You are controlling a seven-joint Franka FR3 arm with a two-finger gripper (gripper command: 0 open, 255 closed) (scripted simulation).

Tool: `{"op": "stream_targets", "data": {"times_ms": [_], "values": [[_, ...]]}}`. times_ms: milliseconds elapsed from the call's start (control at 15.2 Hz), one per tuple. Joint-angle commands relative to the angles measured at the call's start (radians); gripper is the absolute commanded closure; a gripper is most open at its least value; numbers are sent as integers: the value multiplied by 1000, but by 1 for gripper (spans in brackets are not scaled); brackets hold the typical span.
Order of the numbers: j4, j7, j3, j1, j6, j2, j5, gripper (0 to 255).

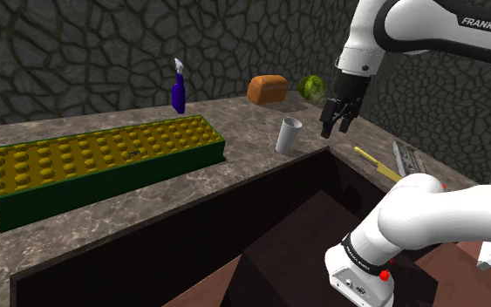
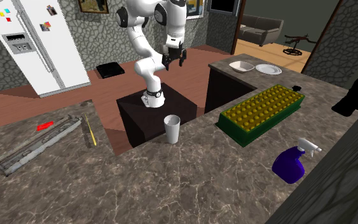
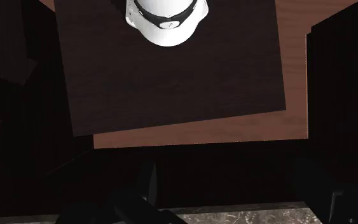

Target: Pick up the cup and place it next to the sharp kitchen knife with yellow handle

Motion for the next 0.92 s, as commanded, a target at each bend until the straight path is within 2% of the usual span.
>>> {"op": "stream_targets", "data": {"times_ms": [0,462,858], "values": [[0,0,0,0,0,0,0,0],[9,-119,-113,-41,190,166,-74,0],[68,-220,-207,-63,338,346,-98,0]]}}
